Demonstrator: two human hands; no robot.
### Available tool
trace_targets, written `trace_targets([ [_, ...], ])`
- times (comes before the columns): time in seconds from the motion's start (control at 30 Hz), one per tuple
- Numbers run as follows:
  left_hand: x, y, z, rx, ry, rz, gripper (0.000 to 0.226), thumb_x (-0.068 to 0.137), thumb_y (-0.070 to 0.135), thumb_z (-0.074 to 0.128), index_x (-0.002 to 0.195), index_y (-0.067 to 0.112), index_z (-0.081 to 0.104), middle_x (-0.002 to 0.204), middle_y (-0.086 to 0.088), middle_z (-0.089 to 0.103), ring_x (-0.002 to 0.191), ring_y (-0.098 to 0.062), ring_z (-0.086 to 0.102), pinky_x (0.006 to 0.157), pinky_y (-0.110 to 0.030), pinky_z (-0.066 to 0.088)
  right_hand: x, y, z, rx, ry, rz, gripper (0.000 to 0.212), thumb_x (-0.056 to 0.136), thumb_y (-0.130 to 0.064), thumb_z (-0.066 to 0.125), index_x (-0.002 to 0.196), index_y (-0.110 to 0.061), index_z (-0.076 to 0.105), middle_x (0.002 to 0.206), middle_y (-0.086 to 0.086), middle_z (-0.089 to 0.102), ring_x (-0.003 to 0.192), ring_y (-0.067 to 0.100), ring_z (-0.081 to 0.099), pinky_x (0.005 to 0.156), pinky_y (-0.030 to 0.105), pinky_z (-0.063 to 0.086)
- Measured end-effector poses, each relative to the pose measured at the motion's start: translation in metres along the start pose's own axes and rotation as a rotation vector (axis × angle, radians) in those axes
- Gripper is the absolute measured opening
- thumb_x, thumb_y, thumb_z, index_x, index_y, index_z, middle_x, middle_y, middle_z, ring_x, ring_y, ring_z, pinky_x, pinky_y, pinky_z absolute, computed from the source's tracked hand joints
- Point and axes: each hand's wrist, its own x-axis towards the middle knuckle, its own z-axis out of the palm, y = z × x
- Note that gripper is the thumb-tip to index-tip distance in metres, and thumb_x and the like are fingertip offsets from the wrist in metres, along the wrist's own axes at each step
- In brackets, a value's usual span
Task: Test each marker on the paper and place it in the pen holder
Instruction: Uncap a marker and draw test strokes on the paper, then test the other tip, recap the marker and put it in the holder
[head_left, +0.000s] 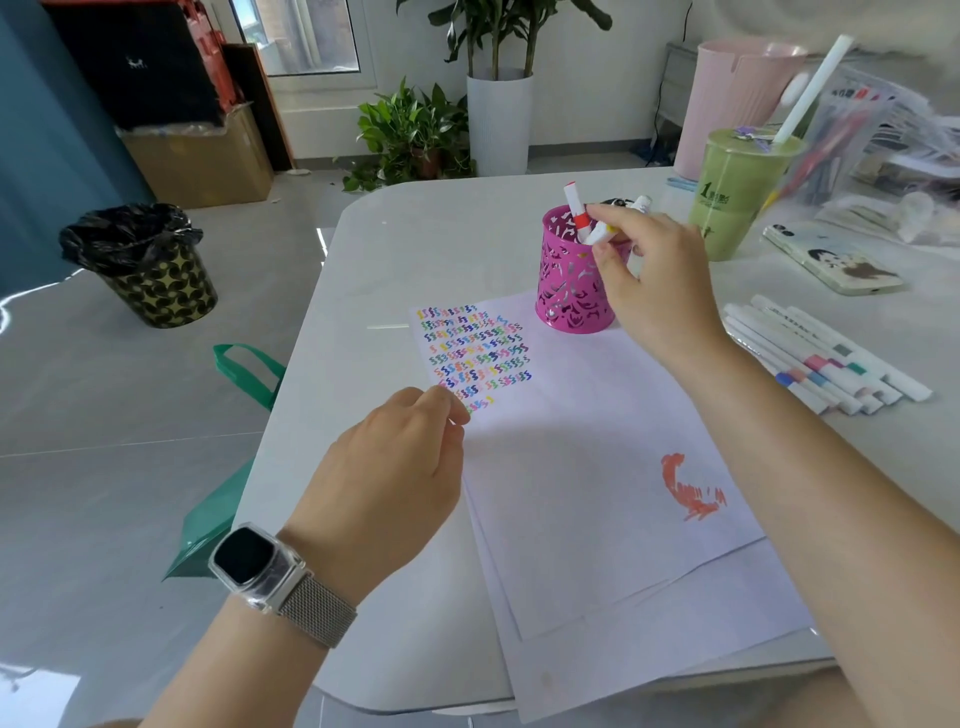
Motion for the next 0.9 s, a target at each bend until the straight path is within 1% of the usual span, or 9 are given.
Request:
trace_targets([
  [0.13, 0.0, -0.001, 0.0, 0.014, -0.011, 0.014, 0.025, 0.095, 0.029, 0.035, 0.112, 0.028, 0.053, 0.108, 0.012, 0.055, 0.095, -0.012, 0.056, 0.081, -0.031, 0.046, -0.002, -0.007, -0.02, 0.028, -0.077, 0.108, 0.049, 0.088, -0.009, 0.059, 0.135, -0.022, 0.053, 0.103, 0.001, 0.047, 0.093, 0.017, 0.047, 0.087, 0.023, 0.036],
  [0.23, -0.001, -0.001, 0.001, -0.009, -0.005, 0.023, 0.025, 0.094, 0.03, 0.038, 0.116, 0.029, 0.048, 0.103, 0.013, 0.055, 0.094, -0.012, 0.057, 0.081, -0.034, 0.048, -0.002, 0.002, -0.046, -0.028, -0.09, 0.254, 0.044, 0.085, -0.006, 0.057, 0.124, -0.026, 0.059, 0.101, 0.0, 0.055, 0.083, 0.018, 0.053, 0.077, 0.024, 0.041],
  [0.37, -0.001, 0.002, 0.001, -0.034, 0.03, 0.069, 0.031, 0.094, 0.028, 0.039, 0.122, 0.038, 0.044, 0.1, 0.011, 0.056, 0.091, -0.013, 0.06, 0.079, -0.037, 0.05, -0.015, 0.035, -0.078, -0.165, -0.272, 0.635, 0.026, 0.087, -0.004, 0.057, 0.103, -0.02, 0.071, 0.104, 0.008, 0.07, 0.098, 0.024, 0.06, 0.079, 0.025, 0.041],
  [0.53, -0.001, 0.004, 0.001, -0.062, 0.054, 0.096, 0.035, 0.092, 0.026, 0.042, 0.121, 0.046, 0.045, 0.096, 0.011, 0.055, 0.086, -0.014, 0.062, 0.076, -0.038, 0.051, -0.024, 0.048, -0.092, -0.282, -0.372, 0.836, 0.022, 0.082, -0.006, 0.062, 0.101, -0.01, 0.073, 0.101, 0.015, 0.07, 0.077, 0.031, 0.059, 0.087, 0.036, 0.052],
  [0.63, -0.001, 0.003, 0.002, -0.053, 0.053, 0.099, 0.035, 0.092, 0.026, 0.042, 0.12, 0.048, 0.045, 0.097, 0.011, 0.055, 0.085, -0.015, 0.062, 0.076, -0.037, 0.051, -0.026, 0.044, -0.088, -0.282, -0.396, 0.889, 0.016, 0.078, -0.007, 0.07, 0.094, -0.007, 0.072, 0.091, 0.019, 0.069, 0.079, 0.037, 0.069, 0.082, 0.046, 0.057],
  [0.7, -0.001, 0.002, 0.002, -0.056, 0.053, 0.1, 0.036, 0.092, 0.026, 0.042, 0.121, 0.047, 0.046, 0.097, 0.011, 0.055, 0.084, -0.016, 0.062, 0.076, -0.037, 0.051, -0.026, 0.039, -0.083, -0.313, -0.422, 0.875, 0.023, 0.067, -0.007, 0.081, 0.088, -0.009, 0.073, 0.088, 0.017, 0.07, 0.079, 0.036, 0.07, 0.08, 0.046, 0.058],
  [0.77, 0.0, 0.001, 0.002, -0.058, 0.062, 0.103, 0.036, 0.092, 0.026, 0.043, 0.121, 0.047, 0.046, 0.096, 0.011, 0.055, 0.082, -0.016, 0.062, 0.075, -0.037, 0.052, -0.025, 0.037, -0.08, -0.335, -0.425, 0.869, 0.028, 0.063, -0.004, 0.082, 0.089, -0.008, 0.074, 0.088, 0.016, 0.07, 0.078, 0.035, 0.069, 0.08, 0.044, 0.058],
  [0.83, 0.001, 0.0, 0.002, -0.06, 0.075, 0.109, 0.035, 0.092, 0.026, 0.043, 0.121, 0.046, 0.047, 0.096, 0.011, 0.056, 0.082, -0.016, 0.062, 0.074, -0.038, 0.051, -0.024, 0.034, -0.081, -0.333, -0.44, 0.857, 0.023, 0.068, -0.002, 0.075, 0.09, -0.004, 0.073, 0.089, 0.017, 0.069, 0.079, 0.034, 0.067, 0.071, 0.037, 0.059],
  [0.9, 0.001, -0.001, 0.002, -0.085, 0.072, 0.109, 0.035, 0.093, 0.025, 0.04, 0.121, 0.045, 0.049, 0.094, 0.009, 0.055, 0.082, -0.018, 0.061, 0.075, -0.038, 0.051, -0.024, 0.022, -0.085, -0.146, -0.47, 0.888, 0.016, 0.076, 0.0, 0.068, 0.092, 0.001, 0.069, 0.087, 0.014, 0.065, 0.071, 0.029, 0.065, 0.046, 0.022, 0.054],
])
